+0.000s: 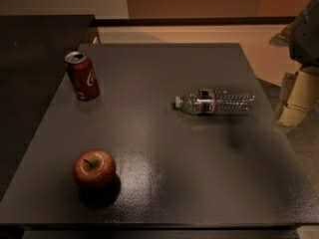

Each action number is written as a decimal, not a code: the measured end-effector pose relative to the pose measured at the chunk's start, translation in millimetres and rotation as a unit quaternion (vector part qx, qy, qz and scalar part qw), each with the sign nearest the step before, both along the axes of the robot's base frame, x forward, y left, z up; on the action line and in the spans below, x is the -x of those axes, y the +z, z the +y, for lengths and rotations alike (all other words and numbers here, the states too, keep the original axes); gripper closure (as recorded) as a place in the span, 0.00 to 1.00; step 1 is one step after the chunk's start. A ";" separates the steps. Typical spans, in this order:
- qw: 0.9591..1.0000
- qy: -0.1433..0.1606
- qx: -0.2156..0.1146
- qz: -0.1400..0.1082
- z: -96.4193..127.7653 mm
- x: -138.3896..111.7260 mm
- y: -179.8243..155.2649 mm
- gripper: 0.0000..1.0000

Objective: Pick water bottle

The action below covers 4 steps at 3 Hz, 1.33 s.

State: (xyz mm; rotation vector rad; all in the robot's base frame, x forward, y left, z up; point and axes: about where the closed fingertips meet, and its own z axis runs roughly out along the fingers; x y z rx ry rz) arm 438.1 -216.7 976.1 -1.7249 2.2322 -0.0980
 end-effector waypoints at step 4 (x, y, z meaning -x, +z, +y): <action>0.998 0.067 -0.014 0.009 40.6 -50.7 -37.3 0.00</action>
Offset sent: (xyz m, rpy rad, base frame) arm 0.0245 0.0176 -0.0188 0.0194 0.0184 0.0639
